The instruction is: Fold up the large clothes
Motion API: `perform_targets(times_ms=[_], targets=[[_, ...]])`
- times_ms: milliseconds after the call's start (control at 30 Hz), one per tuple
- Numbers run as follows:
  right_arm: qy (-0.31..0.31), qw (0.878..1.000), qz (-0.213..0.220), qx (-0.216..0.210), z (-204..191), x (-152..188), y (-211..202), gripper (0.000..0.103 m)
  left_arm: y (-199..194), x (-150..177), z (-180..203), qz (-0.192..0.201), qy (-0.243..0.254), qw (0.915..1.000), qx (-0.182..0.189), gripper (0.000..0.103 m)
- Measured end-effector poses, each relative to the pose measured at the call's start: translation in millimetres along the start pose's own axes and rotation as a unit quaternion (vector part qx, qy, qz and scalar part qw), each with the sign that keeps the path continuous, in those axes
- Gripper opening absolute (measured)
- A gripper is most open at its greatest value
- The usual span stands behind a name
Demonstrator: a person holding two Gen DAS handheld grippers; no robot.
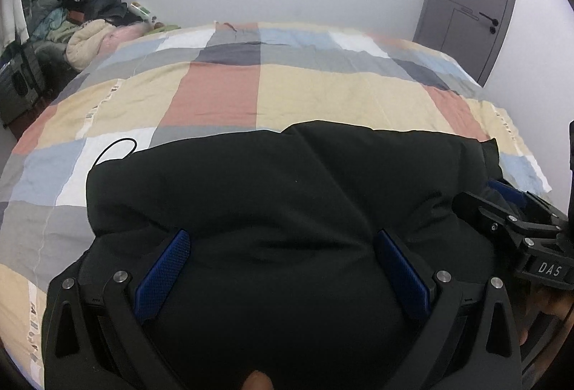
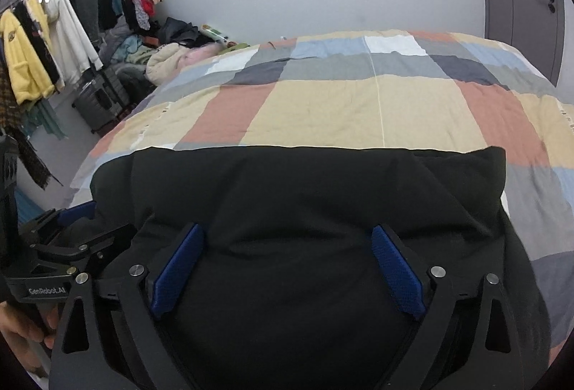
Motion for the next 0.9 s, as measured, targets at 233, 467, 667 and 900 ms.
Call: perform_targets(times_ms=[233,467,667,900], targets=[[0.016,1.000,-0.006,-0.015,9.9,-2.9,20.3,0.100,27.2,-6.1,-1.9,0.012,0.000,0.9999,-0.011,0.103],[0.006,1.000,-0.009,-0.008,9.3,-8.3,41.5,0.103,45.9,-11.8,-6.2,0.011,-0.002,0.9997,-0.020,0.103],[-0.006,1.000,-0.006,-0.005,7.0,-3.8,34.8,0.103,35.7,-7.9,-6.7,0.017,0.000,0.9998,-0.011,0.103],[-0.023,0.999,0.026,-0.010,13.3,-4.2,-3.9,0.103,-2.1,-1.5,-32.7,0.046,-0.021,0.9987,-0.011,0.103]])
Point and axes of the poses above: each gripper's, at about its wrist camera, not at the fingertips, and y roughly the way its jaws point, z to its right, x to its underside, the point moved 1 cm from there along y, roughly the way its jaws point, and after that the axes turned 1 degree about y, right-handed, at the moved point
